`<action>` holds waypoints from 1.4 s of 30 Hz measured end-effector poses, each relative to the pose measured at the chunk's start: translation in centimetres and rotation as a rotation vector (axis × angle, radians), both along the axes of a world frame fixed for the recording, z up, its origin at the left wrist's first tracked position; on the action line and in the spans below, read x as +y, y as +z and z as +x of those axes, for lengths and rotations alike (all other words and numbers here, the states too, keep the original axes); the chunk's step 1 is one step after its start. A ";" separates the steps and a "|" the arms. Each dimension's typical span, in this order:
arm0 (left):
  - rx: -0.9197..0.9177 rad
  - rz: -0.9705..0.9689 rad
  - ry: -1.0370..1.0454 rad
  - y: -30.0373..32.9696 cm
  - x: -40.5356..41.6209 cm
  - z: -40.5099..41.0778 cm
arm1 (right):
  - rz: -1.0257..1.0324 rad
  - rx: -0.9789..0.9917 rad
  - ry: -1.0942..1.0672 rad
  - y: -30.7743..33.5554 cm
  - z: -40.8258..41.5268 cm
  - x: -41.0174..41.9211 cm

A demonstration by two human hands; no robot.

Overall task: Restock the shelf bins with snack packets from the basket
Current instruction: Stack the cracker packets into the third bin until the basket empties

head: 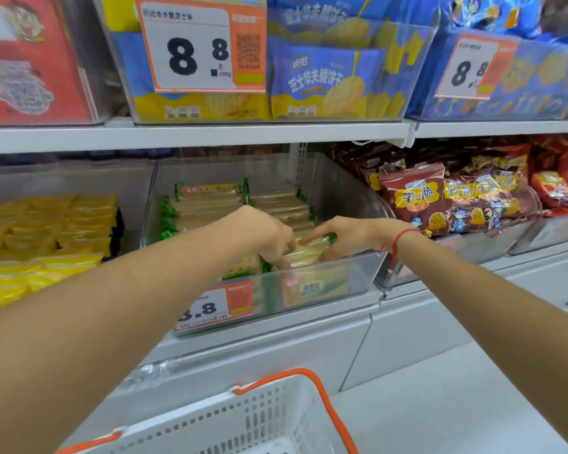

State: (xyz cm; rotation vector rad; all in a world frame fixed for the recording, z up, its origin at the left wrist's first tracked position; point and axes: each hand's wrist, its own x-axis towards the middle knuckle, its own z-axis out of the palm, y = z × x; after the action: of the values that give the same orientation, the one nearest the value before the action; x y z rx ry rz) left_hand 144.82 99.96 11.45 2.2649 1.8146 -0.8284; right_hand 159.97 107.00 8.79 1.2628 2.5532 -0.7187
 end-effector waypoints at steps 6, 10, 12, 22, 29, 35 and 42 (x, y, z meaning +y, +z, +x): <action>-0.234 0.196 0.179 0.2 1.9 -1.1 | 0.211 0.056 -0.140 -2.9 -3.8 4.3; -0.188 0.146 0.266 -0.2 3.0 -0.7 | 0.102 -0.099 -0.084 -5.3 -5.6 6.6; -0.169 0.138 0.263 -0.3 3.0 -0.4 | 0.089 -0.093 -0.092 -5.6 -5.7 7.1; -0.640 0.783 0.402 1.0 -3.9 -2.8 | 0.340 0.446 -0.304 -0.6 -3.0 -3.0; -0.675 0.785 0.492 2.0 -15.8 -8.0 | 0.418 0.650 -0.276 3.2 -6.8 -14.6; -0.640 0.801 0.697 -0.1 -24.6 -16.4 | 0.405 0.569 -0.096 3.4 -13.7 -22.2; -0.662 0.868 0.782 -2.8 -30.9 -25.8 | 0.303 0.472 -0.091 1.5 -22.2 -24.4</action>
State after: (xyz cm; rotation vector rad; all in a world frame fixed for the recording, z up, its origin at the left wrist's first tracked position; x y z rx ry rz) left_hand 119.04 69.07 8.65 1.4726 2.5662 0.8595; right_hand 137.74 82.62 10.26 1.4504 3.0988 -0.7414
